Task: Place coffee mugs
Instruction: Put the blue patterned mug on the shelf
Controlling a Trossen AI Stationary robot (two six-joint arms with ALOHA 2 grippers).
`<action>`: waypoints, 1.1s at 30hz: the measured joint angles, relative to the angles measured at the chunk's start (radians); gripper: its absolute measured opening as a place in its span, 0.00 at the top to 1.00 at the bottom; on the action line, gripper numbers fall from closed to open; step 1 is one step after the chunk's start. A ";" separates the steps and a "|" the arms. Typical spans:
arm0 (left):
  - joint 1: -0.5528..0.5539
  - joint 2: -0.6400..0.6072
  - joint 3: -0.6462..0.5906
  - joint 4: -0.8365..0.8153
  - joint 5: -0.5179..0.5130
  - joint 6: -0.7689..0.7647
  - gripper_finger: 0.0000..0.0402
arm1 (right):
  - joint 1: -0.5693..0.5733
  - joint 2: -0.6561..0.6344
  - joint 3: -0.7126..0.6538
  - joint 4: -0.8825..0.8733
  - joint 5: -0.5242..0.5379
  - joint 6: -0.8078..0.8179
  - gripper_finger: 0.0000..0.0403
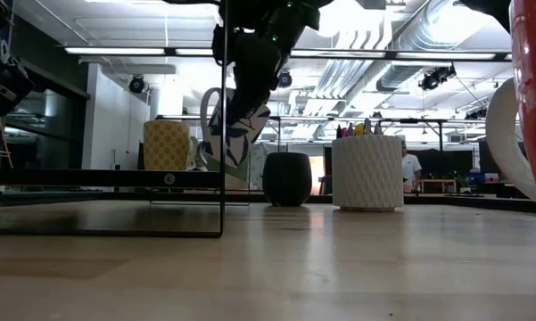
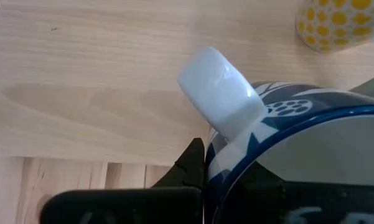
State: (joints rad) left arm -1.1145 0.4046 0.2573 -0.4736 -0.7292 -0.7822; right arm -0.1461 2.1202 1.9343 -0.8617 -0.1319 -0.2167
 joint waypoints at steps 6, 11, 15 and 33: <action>0.000 0.000 0.000 0.000 -0.001 0.000 0.85 | 0.009 0.031 -0.001 0.006 0.001 0.010 1.00; 0.000 0.000 0.001 0.002 -0.001 -0.013 0.85 | 0.011 0.039 -0.001 0.013 0.004 0.009 1.00; 0.000 0.001 0.001 0.001 -0.001 -0.018 0.85 | 0.011 0.039 -0.001 0.013 0.012 0.011 0.98; 0.000 0.001 0.001 0.001 -0.001 -0.018 0.85 | 0.013 0.038 -0.001 0.087 0.020 -0.002 0.82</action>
State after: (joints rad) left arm -1.1141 0.4053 0.2581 -0.4730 -0.7300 -0.8005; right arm -0.1326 2.1583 1.9331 -0.7745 -0.1118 -0.2189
